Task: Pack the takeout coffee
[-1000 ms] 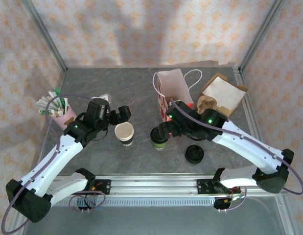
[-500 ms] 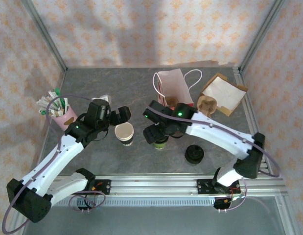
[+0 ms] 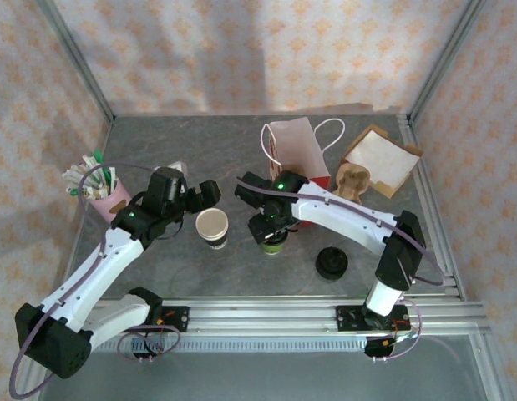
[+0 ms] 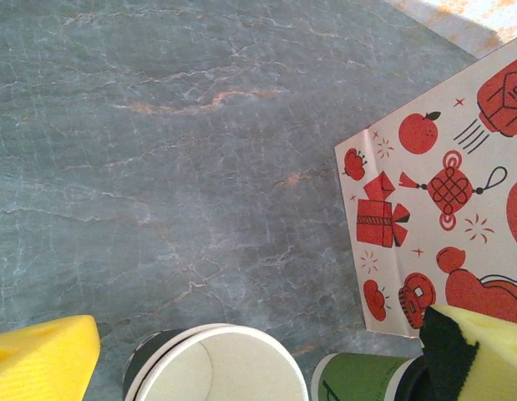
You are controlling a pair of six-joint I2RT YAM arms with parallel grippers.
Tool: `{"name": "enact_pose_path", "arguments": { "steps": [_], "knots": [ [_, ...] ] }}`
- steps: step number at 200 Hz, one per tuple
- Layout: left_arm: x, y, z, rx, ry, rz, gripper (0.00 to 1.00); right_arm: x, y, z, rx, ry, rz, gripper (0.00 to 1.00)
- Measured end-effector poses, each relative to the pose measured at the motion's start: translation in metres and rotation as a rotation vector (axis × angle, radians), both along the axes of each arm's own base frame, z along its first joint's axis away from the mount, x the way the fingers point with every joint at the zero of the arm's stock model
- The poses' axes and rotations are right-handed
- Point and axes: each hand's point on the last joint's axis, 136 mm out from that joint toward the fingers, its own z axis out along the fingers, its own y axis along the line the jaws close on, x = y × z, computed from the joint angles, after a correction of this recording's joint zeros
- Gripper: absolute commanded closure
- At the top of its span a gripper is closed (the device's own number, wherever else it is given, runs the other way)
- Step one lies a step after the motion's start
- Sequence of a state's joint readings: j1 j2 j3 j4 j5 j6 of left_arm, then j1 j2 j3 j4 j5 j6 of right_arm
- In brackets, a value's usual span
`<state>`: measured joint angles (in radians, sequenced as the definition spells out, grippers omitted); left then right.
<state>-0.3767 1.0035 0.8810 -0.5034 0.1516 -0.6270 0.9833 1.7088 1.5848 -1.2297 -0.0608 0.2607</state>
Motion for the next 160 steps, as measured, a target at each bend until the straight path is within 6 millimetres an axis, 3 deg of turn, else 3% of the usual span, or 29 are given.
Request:
{"name": "enact_pose_path", "arguments": {
  "steps": [87, 160],
  "knots": [
    [0.000, 0.002, -0.003, -0.013, 0.009, 0.002, 0.00, 0.011, 0.010, -0.014, 0.002, 0.075, 0.005, 0.15],
    [0.000, 0.004, 0.001, -0.018, -0.001, 0.006, 0.00, 0.017, 0.005, -0.020, -0.022, 0.091, -0.006, 0.16]
  ]
}}
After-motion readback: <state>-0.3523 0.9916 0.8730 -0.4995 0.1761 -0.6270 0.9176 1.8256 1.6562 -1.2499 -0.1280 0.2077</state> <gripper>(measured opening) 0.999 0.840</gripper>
